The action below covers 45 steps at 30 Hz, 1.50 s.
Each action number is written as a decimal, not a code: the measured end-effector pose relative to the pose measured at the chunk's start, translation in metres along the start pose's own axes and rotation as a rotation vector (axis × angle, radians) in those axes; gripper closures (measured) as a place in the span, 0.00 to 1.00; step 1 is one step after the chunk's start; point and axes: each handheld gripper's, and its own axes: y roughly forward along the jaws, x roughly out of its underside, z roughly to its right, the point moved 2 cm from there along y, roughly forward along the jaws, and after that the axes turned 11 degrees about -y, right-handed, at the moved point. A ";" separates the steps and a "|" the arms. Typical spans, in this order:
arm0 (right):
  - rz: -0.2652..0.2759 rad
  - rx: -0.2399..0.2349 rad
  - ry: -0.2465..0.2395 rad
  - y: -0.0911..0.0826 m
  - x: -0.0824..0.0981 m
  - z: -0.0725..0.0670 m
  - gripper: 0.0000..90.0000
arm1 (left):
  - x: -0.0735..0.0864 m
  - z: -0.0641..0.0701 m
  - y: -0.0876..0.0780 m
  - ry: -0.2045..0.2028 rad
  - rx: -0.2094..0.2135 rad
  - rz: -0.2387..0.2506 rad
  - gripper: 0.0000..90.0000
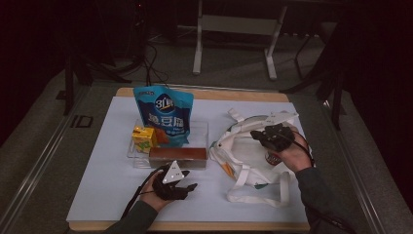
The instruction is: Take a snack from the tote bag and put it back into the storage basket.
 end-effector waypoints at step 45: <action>-0.133 0.089 0.170 -0.031 0.126 0.018 1.00 | 0.000 0.000 0.000 -0.004 0.000 -0.003 0.50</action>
